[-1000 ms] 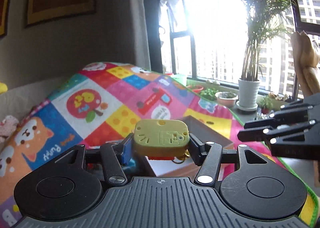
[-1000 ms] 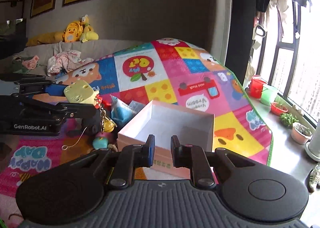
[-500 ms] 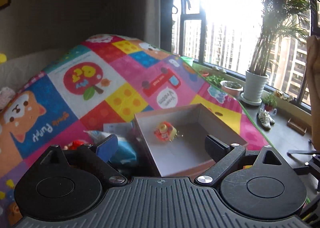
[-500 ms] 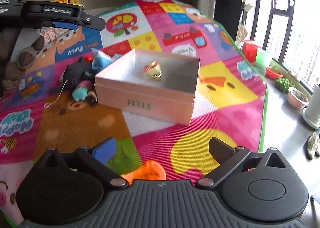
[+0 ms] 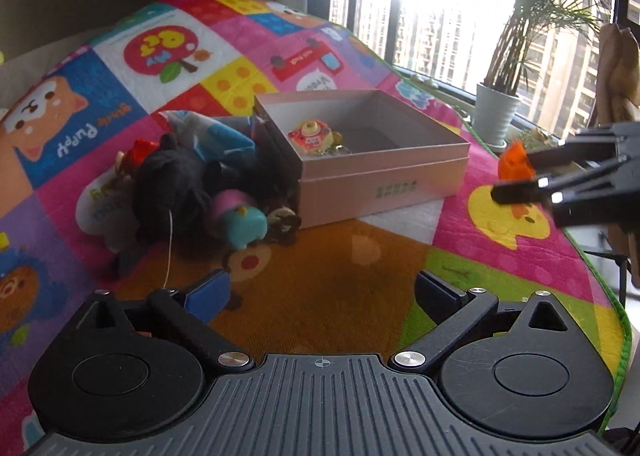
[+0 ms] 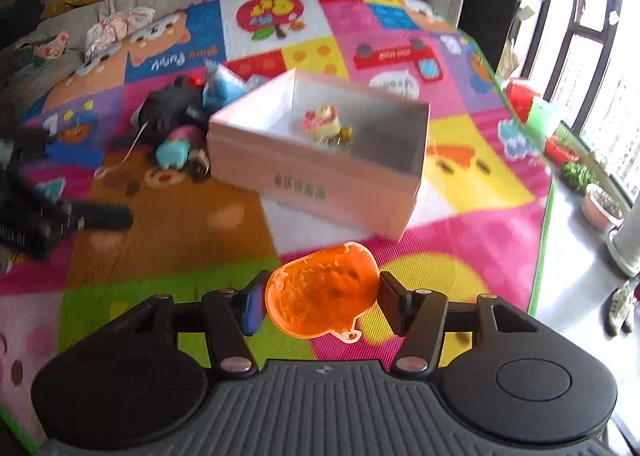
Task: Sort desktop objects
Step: 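Lower the orange pumpkin into the pink box and open the right tool, then grasp the pink-and-teal pig toy with the right tool while the left tool reaches the red-black doll, then close the left tool on the small red-black doll keychain and lift it, then carry the doll and pig toy over the box and release both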
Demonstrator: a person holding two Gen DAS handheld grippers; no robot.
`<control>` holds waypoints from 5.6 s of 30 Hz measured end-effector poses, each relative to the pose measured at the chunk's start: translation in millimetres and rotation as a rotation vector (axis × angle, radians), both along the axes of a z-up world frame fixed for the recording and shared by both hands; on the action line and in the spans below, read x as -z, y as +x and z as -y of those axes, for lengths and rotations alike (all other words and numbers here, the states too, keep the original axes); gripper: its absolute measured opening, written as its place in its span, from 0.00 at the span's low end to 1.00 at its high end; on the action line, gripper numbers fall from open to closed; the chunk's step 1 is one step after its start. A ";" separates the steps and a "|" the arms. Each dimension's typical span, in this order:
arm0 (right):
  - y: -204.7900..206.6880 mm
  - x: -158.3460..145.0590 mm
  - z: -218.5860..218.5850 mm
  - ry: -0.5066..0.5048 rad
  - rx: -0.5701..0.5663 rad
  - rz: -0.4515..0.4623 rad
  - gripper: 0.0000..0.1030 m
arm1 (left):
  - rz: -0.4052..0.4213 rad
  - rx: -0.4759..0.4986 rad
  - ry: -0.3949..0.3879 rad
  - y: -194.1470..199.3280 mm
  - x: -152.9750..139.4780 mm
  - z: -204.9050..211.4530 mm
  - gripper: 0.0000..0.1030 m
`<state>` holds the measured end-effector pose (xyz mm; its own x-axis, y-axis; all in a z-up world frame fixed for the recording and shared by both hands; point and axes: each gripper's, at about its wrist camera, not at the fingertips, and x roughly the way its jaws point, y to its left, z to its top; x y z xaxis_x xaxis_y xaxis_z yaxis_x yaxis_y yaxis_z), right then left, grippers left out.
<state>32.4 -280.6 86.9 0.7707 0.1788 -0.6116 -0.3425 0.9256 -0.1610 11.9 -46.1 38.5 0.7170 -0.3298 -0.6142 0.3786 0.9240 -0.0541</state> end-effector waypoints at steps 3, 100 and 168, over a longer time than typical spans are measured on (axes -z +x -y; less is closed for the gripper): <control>31.0 -27.5 -13.0 0.001 0.005 0.110 0.55 | -0.005 -0.023 -0.005 0.5 2.1 -4.6 0.99; 1.0 81.4 25.9 0.311 0.268 -0.124 1.00 | 0.006 -0.018 0.089 5.6 32.1 10.1 0.93; 80.9 2.4 -14.9 0.070 0.050 0.199 0.77 | 0.162 -0.108 0.060 75.5 -24.1 -22.5 0.95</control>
<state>113.3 -265.7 84.6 0.8840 0.1735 -0.4341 -0.2634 0.9520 -0.1559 87.4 -23.6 62.6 0.8371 -0.2116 -0.5045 0.2763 0.9594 0.0561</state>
